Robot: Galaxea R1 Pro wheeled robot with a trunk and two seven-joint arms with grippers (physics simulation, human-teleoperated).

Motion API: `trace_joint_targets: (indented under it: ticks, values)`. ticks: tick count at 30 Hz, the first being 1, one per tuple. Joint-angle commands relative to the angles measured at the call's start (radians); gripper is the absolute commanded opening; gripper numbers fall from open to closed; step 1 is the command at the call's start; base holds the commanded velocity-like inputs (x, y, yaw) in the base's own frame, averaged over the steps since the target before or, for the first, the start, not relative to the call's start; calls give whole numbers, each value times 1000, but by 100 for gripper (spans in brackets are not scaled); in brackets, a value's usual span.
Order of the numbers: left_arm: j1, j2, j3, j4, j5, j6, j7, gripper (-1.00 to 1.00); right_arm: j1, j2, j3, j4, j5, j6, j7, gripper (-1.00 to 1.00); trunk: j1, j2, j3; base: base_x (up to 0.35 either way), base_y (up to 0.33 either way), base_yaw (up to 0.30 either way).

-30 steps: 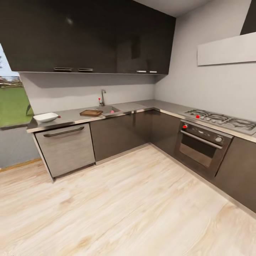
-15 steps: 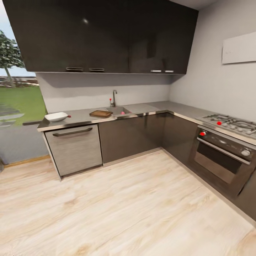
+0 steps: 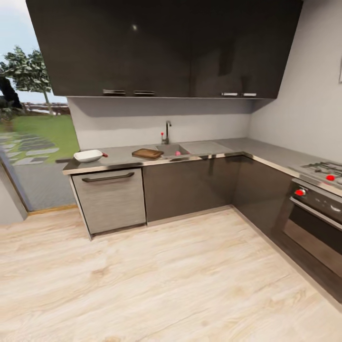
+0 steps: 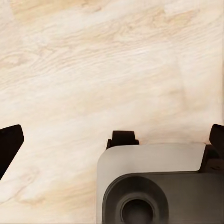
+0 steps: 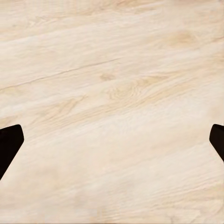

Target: In the kitchen, take the Vidalia onion out of the sink, dice it on the chopping board with the paring knife, put the diced onion into the bowl on the countertop, then place both the paring knife and the chopping board into the sink.

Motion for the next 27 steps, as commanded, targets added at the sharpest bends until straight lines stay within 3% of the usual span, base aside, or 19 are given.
trace_joint_targets:
  ticks: [1,27]
  values:
    - [-1,0,0,1,2,-3,0,100,0,0,0,1,7,-2,-6,100,0,0,-1,277,-226,262]
    - [-1,0,0,1,2,-3,0,100,0,0,0,1,7,-2,-6,100,0,0,-1,275,-224,262]
